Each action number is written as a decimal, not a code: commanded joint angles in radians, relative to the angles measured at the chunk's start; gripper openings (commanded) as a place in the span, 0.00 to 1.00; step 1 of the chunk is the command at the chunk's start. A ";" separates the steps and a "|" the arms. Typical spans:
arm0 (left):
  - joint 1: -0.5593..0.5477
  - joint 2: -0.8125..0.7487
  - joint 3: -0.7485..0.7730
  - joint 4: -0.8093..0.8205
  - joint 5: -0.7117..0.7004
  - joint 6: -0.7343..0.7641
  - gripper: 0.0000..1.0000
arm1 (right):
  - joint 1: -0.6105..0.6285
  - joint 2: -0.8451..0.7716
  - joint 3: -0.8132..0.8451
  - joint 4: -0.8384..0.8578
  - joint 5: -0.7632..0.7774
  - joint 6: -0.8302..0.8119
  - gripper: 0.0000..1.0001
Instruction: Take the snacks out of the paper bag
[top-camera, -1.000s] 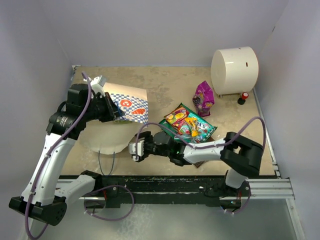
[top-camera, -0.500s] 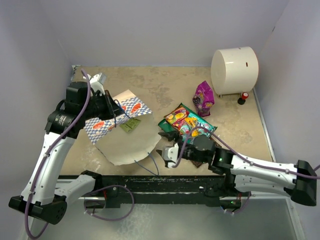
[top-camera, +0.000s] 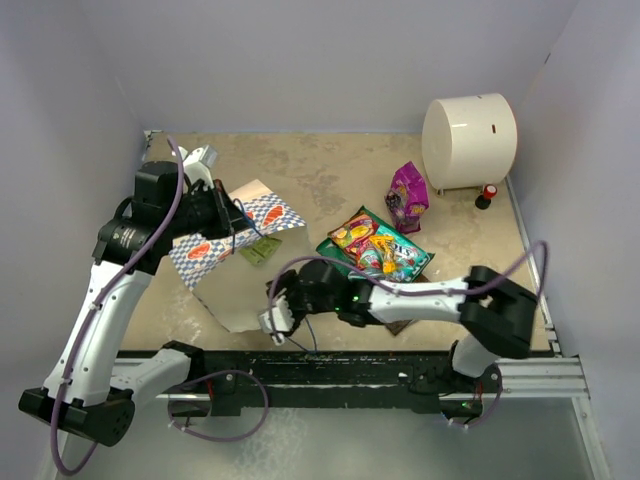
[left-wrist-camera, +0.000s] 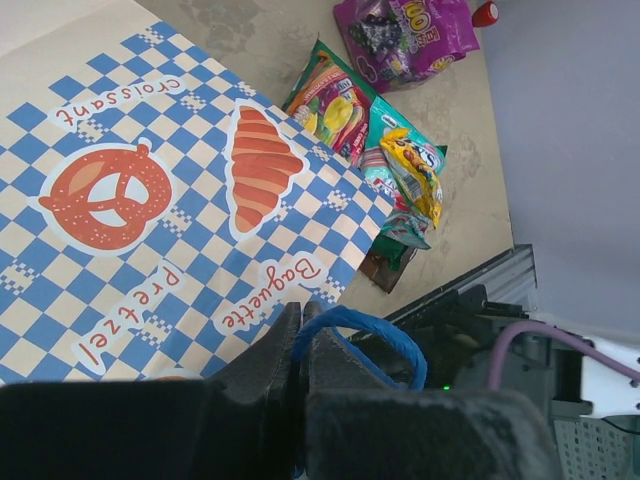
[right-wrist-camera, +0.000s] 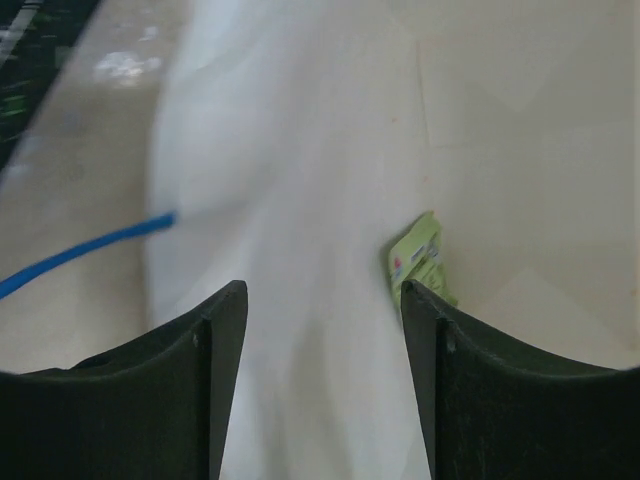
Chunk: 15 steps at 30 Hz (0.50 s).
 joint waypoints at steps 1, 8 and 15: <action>0.004 0.008 0.034 0.042 0.028 0.007 0.00 | 0.006 0.162 0.154 0.153 0.101 -0.061 0.67; 0.004 -0.001 0.034 0.022 0.041 0.007 0.00 | 0.006 0.359 0.314 0.152 0.236 -0.048 0.68; 0.005 0.001 0.044 0.020 0.060 0.010 0.00 | 0.001 0.487 0.412 0.151 0.404 -0.051 0.70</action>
